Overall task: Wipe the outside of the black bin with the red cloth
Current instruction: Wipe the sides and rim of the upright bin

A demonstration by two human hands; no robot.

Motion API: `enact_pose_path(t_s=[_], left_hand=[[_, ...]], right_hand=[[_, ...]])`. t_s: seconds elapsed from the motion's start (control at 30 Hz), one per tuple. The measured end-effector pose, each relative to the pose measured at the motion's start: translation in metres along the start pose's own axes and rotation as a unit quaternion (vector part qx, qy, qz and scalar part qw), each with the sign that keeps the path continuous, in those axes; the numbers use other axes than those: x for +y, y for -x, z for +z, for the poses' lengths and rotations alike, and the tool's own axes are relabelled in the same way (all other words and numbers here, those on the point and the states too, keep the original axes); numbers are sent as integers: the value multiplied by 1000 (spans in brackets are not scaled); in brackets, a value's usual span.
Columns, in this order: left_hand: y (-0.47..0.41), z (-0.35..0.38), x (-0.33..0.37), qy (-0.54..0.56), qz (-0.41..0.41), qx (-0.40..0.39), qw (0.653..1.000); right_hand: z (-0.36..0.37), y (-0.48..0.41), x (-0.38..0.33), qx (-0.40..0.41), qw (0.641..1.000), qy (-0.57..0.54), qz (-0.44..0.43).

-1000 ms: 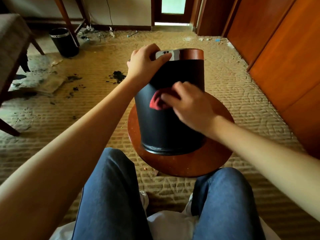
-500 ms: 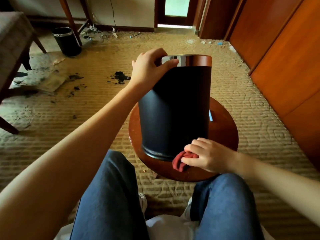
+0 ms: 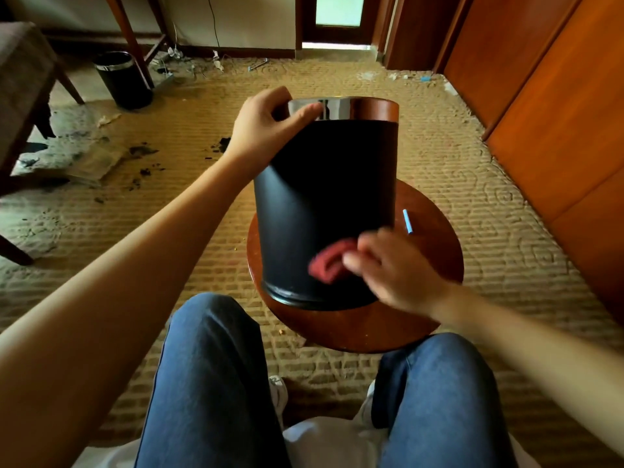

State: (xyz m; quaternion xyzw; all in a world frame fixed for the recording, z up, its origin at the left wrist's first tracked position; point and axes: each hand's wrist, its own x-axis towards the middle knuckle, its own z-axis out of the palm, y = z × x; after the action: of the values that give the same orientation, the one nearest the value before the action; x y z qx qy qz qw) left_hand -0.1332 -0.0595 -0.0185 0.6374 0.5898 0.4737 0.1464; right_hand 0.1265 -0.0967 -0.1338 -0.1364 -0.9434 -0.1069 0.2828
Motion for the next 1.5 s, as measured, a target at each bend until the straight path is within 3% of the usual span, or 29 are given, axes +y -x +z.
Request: enact_pose_path(t_s=[0.1, 0.17, 0.3, 0.4, 0.6, 0.73, 0.77, 0.87, 0.93, 1.07, 1.2, 1.3, 1.37, 1.43, 1.5], left_hand=[[3, -2, -3, 13, 3, 6, 1000], [6, 0, 0, -2, 16, 4, 1000], [11, 0, 8, -34, 29, -4, 999], [8, -5, 2, -37, 3, 5, 999], [-6, -4, 7, -74, -40, 13, 996], [0, 4, 11, -116, -38, 33, 992], [2, 5, 13, -117, -34, 31, 992], [2, 1, 13, -89, -10, 3, 996], [1, -5, 13, -73, -19, -26, 997], [-10, -10, 14, -88, -71, -33, 993], [-11, -3, 16, -116, -64, -13, 991], [-10, -4, 13, -109, -51, -16, 993], [-9, -5, 12, -112, -32, -16, 993], [-7, -8, 12, -117, -15, -17, 993], [-8, -13, 10, -114, -16, -22, 993]], right_hand=[[-3, 29, -15, -86, 992, -18, -89], [-15, 1, 5, -59, 994, -2, -88], [-53, -104, 57, 107, 988, 35, 104], [-49, -128, 57, 132, 977, 41, 164], [6, -11, -13, -22, 1000, 14, 0], [-14, -10, 7, -94, 987, 38, -128], [-23, -27, 22, -73, 990, 63, -107], [-49, -95, 60, 25, 992, 68, 99], [-52, -124, 69, 76, 986, 80, 123], [-19, -91, 31, 58, 995, 67, 48], [7, -4, -21, -58, 994, -8, -95], [-8, -12, 4, -76, 988, 15, -132], [-27, -50, 31, -25, 994, 68, -78], [-47, -99, 55, 15, 994, 77, 70], [-56, -134, 64, 67, 984, 89, 140]])
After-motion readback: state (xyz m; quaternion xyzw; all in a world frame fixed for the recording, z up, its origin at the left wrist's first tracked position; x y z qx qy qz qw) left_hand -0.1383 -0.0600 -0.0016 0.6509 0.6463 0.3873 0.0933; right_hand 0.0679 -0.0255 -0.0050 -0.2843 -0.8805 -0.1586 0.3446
